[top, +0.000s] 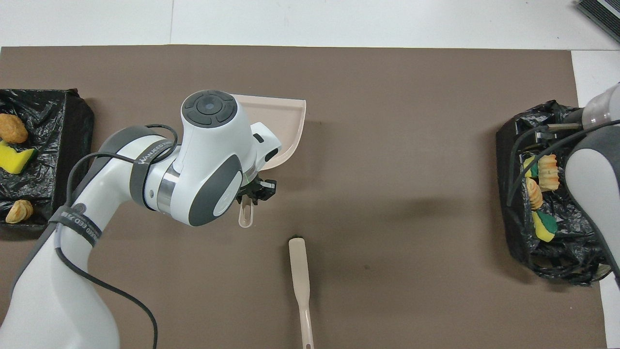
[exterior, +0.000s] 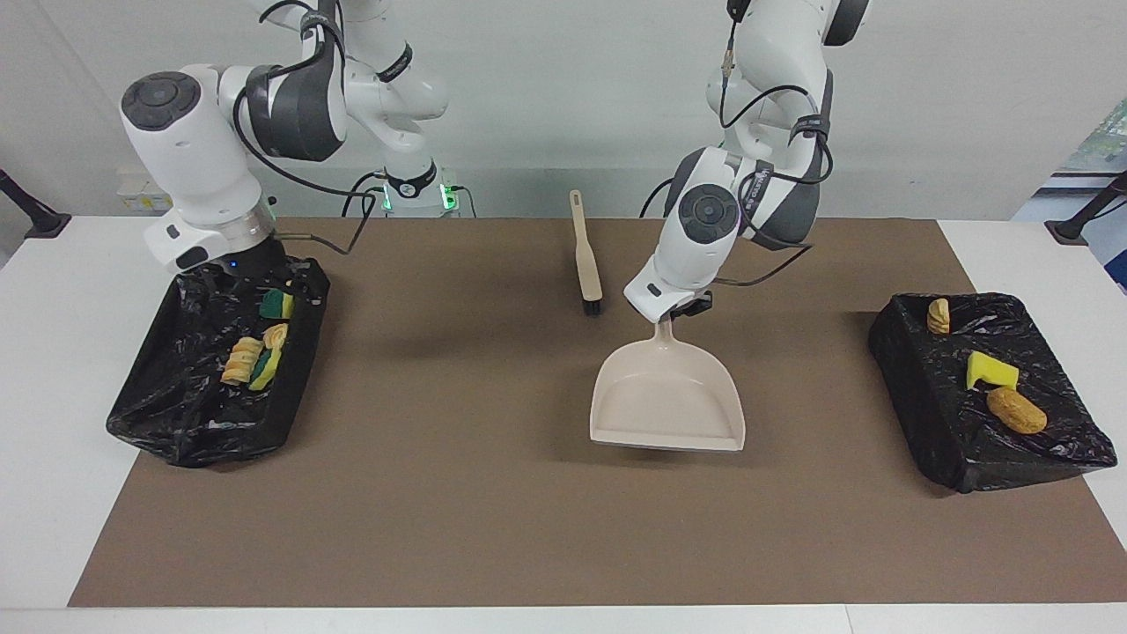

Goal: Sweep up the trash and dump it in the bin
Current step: 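Lower the empty dustpan onto the table with the left gripper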

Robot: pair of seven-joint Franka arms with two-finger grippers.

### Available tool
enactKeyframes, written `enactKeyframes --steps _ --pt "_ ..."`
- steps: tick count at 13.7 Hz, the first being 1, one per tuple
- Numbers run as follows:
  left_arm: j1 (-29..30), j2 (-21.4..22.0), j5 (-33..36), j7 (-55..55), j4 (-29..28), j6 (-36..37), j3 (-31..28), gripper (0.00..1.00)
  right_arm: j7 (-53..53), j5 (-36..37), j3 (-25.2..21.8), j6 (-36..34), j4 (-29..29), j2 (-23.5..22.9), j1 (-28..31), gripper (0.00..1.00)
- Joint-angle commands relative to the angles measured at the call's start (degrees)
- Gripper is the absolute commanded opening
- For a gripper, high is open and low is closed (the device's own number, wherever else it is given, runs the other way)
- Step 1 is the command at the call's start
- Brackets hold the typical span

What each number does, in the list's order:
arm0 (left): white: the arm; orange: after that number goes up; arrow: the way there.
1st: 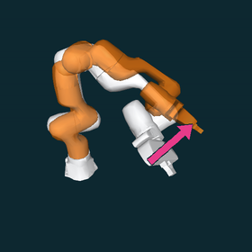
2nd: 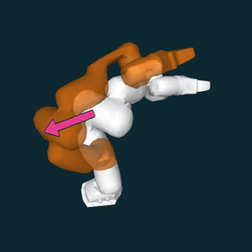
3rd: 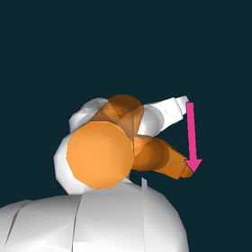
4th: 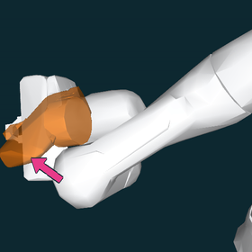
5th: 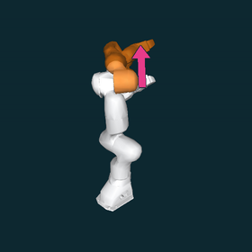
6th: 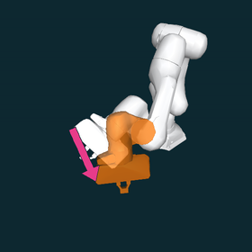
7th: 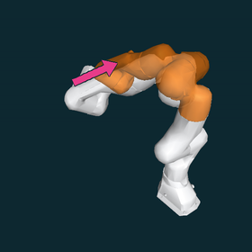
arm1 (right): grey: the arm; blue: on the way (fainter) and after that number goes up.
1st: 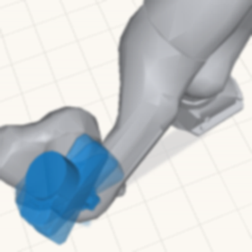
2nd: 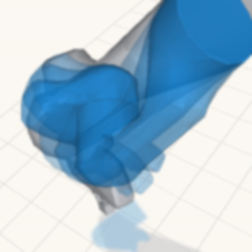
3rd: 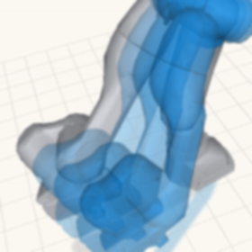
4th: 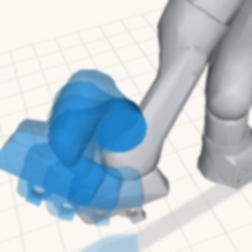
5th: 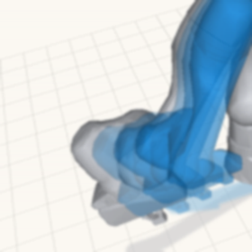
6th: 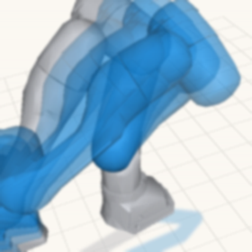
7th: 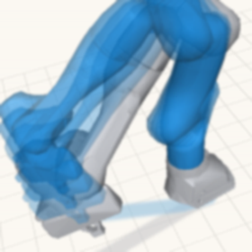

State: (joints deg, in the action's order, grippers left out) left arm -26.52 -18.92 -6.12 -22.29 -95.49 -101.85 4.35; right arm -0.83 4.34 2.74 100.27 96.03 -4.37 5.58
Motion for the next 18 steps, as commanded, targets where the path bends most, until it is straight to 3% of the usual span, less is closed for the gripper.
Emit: enactKeyframes --steps 1,4,7,8,10,11,16,18 --pt "-1.25 -3.57 -3.88 -2.94 2.85 -2.56 -1.1 0.0 -0.92 -2.13 -0.72 -6.2 -1.79 3.22 -0.48 1.0" --pt "-3.87 -9.09 -4.34 -2.85 6.09 -4.67 -1.1 0.0 -7.5 -3.19 -0.63 -10.36 -4.01 4.18 -0.57 1.0" --pt "-4.15 -9.46 -4.77 -2.5 6.45 -5.55 -1.1 0.0 -9.18 -3.8 -0.1 -8.52 -2.6 4.89 -0.57 1.0" --pt "-4.07 -9.38 -4.77 -1.98 6.45 -4.94 -1.1 0.12 -9.45 -4.51 -0.1 -8.34 -2.51 4.89 -0.57 1.0" --pt "-4.59 -8.94 -3.99 4.06 6.45 -5.38 -1.28 0.76 -8.93 -4.69 -0.1 -8.77 -2.6 4.89 -0.57 1.0" --pt "-4.85 -8.24 -3.11 5.92 6.45 -5.38 -1.45 1.0 -8.84 -4.6 -0.1 -8.69 -2.77 4.89 -0.57 1.0" --pt "-2.41 1.94 -0.64 5.68 1.11 2.61 -3.11 1.0 -8.84 -4.6 -0.1 -8.69 -2.77 4.8 -0.48 1.0" --pt "0.66 6.59 -0.64 6.02 -3.63 1.84 -4.26 1.0 -8.75 -4.6 -0.1 -8.6 -2.77 4.8 -0.48 1.0"
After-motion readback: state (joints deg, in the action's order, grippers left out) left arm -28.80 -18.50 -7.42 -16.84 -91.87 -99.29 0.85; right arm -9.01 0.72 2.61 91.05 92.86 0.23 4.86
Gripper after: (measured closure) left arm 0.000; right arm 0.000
